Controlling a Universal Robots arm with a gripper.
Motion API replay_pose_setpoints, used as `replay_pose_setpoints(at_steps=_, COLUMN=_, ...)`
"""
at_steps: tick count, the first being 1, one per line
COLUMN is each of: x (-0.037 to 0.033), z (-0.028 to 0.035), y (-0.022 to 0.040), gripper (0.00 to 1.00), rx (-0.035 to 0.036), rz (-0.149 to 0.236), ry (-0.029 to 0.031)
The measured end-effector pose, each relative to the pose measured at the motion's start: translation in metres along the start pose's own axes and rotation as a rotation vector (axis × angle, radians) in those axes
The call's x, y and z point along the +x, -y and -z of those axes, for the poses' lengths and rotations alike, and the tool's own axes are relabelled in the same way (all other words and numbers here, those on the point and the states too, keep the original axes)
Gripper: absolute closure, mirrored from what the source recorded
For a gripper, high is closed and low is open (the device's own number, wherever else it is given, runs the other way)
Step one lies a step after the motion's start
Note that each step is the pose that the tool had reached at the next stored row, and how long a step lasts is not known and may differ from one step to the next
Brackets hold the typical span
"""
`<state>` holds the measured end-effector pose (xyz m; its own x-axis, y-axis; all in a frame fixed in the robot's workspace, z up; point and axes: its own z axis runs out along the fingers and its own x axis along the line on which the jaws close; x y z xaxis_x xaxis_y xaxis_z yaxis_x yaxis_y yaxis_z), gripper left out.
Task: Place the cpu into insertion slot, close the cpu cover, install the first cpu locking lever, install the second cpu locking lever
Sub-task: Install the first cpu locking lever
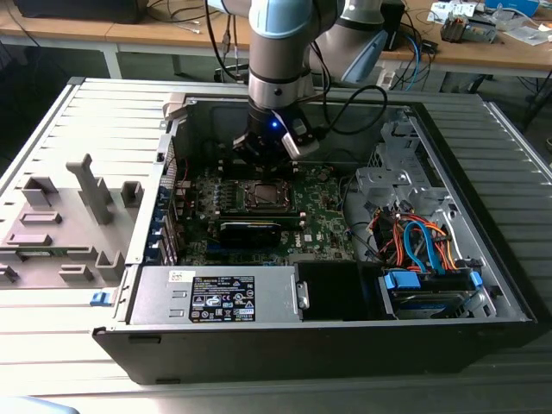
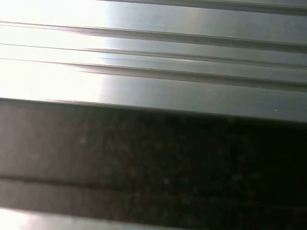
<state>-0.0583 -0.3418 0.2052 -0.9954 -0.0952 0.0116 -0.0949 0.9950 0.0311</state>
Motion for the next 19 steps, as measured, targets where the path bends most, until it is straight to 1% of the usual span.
replay_pose_setpoints(at_steps=4, x=-0.0032, z=-0.0002, y=0.0003, gripper=0.89, rx=0.0037, rz=0.002, ry=-0.0005)
replay_pose_setpoints(at_steps=10, x=-0.0107, z=-0.0008, y=0.0010, gripper=0.89, rx=0.0067, rz=0.004, ry=-0.0008)
replay_pose_setpoints(at_steps=19, x=-0.0205, z=-0.0024, y=0.0021, gripper=0.89, rx=0.0074, rz=0.007, ry=-0.0011)
